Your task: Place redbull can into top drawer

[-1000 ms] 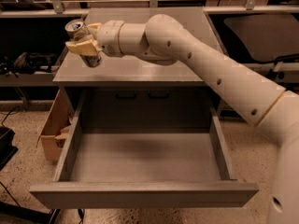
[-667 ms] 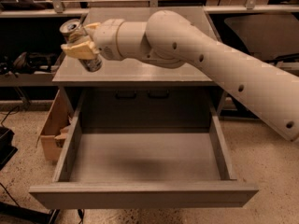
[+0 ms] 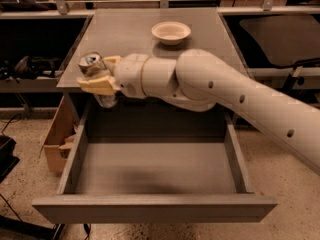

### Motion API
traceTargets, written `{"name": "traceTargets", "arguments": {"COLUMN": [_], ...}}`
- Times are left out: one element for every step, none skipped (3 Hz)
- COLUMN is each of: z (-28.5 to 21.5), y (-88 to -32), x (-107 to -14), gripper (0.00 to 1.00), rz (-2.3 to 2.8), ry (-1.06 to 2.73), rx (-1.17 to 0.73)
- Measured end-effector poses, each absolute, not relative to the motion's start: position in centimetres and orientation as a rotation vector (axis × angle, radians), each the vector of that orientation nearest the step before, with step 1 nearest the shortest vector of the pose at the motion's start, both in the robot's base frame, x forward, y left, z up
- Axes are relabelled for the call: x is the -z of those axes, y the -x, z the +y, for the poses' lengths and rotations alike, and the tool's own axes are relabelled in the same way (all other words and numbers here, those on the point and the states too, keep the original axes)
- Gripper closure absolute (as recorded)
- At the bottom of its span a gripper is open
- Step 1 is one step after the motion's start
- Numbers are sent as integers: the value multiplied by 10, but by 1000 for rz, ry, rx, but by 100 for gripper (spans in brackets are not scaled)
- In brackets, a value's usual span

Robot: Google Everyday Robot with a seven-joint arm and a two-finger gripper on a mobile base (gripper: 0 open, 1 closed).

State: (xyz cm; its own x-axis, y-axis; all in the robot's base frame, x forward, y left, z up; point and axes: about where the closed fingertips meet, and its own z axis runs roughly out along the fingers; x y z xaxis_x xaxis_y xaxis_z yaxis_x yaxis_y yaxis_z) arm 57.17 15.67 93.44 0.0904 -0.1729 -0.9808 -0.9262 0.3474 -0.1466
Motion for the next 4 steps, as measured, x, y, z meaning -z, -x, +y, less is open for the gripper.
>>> {"name": "traceTargets", "arguments": {"z": [150,135,103,77], "y": [-569,-576,-579,-584], "x": [-879,-807,-748,-713], "gripper": [100,100,100,100], "rz": [1327,1349,1431,1455], "ry": [1090,1091,1067,1055], "rx": [-889,-981,-975,-901]}}
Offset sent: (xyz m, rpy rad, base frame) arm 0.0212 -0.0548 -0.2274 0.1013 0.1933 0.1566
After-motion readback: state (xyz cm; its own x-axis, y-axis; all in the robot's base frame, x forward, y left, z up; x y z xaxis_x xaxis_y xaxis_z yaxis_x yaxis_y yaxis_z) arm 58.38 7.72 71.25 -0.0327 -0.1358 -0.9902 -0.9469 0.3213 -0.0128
